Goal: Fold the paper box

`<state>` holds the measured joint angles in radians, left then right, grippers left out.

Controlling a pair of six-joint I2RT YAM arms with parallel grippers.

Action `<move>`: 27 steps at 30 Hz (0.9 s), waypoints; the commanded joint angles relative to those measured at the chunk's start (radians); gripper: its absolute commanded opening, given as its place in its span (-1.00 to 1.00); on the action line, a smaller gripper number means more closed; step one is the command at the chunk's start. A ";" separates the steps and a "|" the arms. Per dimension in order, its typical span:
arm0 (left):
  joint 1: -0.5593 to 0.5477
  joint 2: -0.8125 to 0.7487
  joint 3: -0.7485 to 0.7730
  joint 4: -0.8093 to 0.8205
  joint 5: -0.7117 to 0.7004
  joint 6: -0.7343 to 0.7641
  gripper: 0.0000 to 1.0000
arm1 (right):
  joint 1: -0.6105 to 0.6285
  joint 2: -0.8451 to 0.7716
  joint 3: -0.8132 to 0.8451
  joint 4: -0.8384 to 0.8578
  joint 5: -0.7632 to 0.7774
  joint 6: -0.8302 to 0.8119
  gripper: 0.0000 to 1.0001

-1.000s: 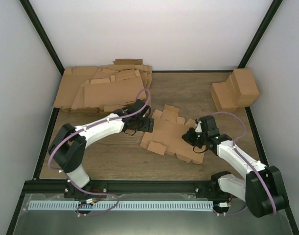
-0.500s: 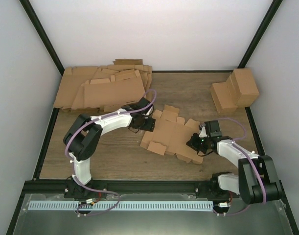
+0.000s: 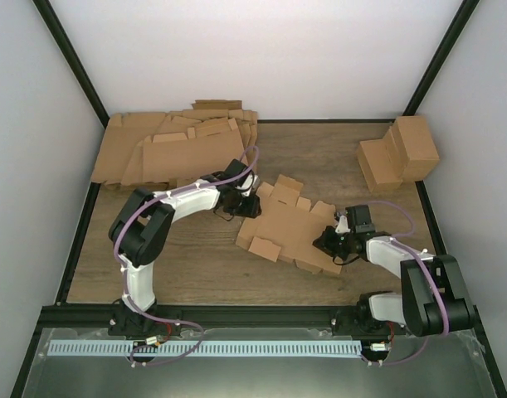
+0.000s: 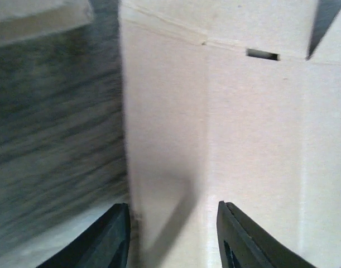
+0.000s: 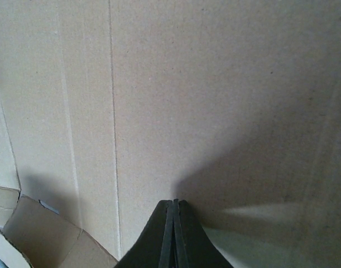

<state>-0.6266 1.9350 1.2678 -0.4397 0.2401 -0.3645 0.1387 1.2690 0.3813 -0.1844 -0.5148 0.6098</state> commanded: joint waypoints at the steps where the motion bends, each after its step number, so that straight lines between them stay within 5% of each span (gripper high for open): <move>1: -0.005 -0.003 0.018 0.034 0.131 0.033 -0.23 | -0.008 0.030 -0.012 -0.017 0.027 -0.012 -0.99; 8: -0.021 0.002 0.056 -0.048 0.118 0.067 -0.90 | -0.008 0.019 -0.008 -0.024 0.025 -0.012 -0.99; 20: -0.288 0.012 0.354 -0.414 -0.506 0.240 -0.92 | 0.010 -0.107 -0.044 -0.032 -0.145 0.024 -0.97; 27: -0.407 0.024 0.438 -0.504 -0.728 0.335 -0.92 | 0.025 -0.247 -0.066 -0.122 -0.161 0.007 -0.81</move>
<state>-1.0016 1.9354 1.6772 -0.8486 -0.2882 -0.1173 0.1555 1.0824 0.3233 -0.2340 -0.6449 0.6327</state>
